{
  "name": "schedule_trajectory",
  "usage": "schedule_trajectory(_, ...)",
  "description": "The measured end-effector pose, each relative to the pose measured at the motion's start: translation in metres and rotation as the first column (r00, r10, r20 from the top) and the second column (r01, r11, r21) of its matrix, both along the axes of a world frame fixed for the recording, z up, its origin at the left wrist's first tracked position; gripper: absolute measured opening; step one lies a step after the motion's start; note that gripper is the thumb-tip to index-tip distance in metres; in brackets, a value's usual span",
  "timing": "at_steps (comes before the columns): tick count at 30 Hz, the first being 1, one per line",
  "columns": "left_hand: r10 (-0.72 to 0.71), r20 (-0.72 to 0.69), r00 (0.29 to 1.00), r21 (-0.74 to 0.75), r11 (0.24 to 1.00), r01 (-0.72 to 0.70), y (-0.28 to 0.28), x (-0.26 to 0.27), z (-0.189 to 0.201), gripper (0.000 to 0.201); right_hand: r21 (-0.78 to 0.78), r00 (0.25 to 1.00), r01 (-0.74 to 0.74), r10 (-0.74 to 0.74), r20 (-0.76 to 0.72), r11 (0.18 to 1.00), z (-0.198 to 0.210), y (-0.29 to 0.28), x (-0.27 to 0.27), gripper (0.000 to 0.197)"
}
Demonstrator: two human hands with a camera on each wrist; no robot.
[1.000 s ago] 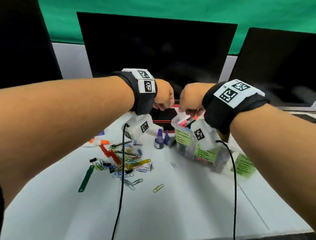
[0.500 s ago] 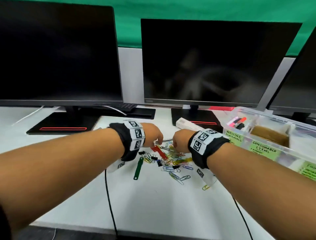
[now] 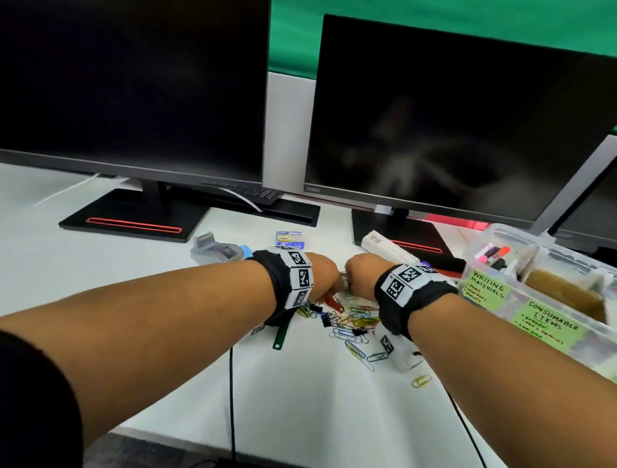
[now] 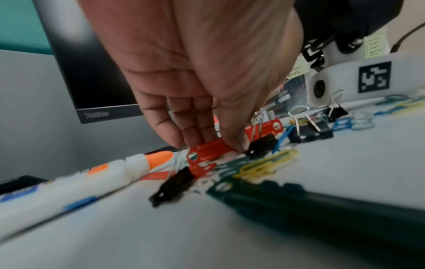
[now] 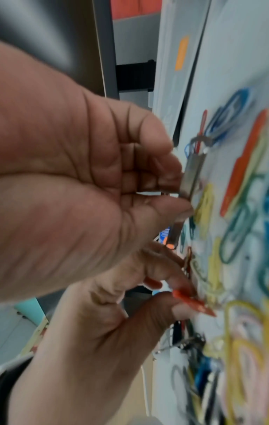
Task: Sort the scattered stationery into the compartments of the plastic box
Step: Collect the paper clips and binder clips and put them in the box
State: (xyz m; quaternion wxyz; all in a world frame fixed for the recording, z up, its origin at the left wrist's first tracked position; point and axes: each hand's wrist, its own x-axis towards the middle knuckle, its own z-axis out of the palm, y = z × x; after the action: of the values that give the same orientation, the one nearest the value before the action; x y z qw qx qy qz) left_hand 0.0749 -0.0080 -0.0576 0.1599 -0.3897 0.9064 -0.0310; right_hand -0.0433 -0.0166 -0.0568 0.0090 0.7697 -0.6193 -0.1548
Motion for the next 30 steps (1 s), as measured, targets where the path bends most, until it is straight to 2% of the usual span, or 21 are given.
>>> schedule_trajectory(2,-0.036,0.062,0.997,-0.043,0.998,0.039,0.005,0.002,0.005,0.015,-0.036,1.0,-0.006,0.007,0.003,0.999,0.003,-0.002,-0.003,0.025)
schedule_trajectory(3,0.02,0.048,0.999,-0.042,0.999,-0.017,0.003,0.005,0.005,0.014,-0.049,1.0,-0.006,0.006,0.01,0.999,0.005,-0.003,-0.004,0.025)
schedule_trajectory(8,0.214,-0.177,0.961,-0.059,0.972,-0.228,-0.003,0.025,0.015,0.018,-0.151,0.986,0.02,0.006,0.167,0.988,0.011,-0.007,-0.006,0.021)
schedule_trajectory(12,0.311,-0.147,0.939,-0.021,0.948,-0.317,-0.009,0.032,0.015,0.022,-0.075,0.966,0.05,-0.029,0.256,0.996,0.012,-0.01,-0.001,0.033)
schedule_trajectory(14,0.337,-0.114,0.935,-0.02,0.94,-0.341,-0.007,0.03,0.01,0.025,-0.03,0.972,0.05,-0.041,0.232,0.998,0.01,-0.01,0.002,0.041)
schedule_trajectory(17,0.333,-0.028,0.943,-0.033,0.942,-0.334,-0.005,0.024,0.004,0.031,-0.013,0.982,0.017,-0.015,0.189,1.0,0.002,-0.01,0.004,0.037)
schedule_trajectory(20,0.222,0.062,0.973,-0.044,0.975,-0.22,-0.009,0.027,0.006,0.044,0.019,0.986,0.0,-0.003,0.167,1.0,-0.005,-0.01,0.003,0.034)
schedule_trajectory(22,0.173,0.103,0.98,-0.057,0.984,-0.167,-0.012,0.03,0.008,0.043,0.022,0.987,-0.008,0.005,0.162,1.0,-0.006,-0.011,0.003,0.032)
schedule_trajectory(27,0.211,0.103,0.972,-0.003,0.977,-0.211,-0.014,0.03,0.005,0.029,0.041,0.992,0.013,-0.018,0.122,0.999,-0.004,-0.012,0.001,0.029)
schedule_trajectory(30,0.22,0.023,0.975,0.004,0.975,-0.22,-0.013,0.034,0.001,0.027,0.035,0.995,0.003,-0.007,0.101,0.999,-0.003,-0.008,-0.002,0.028)
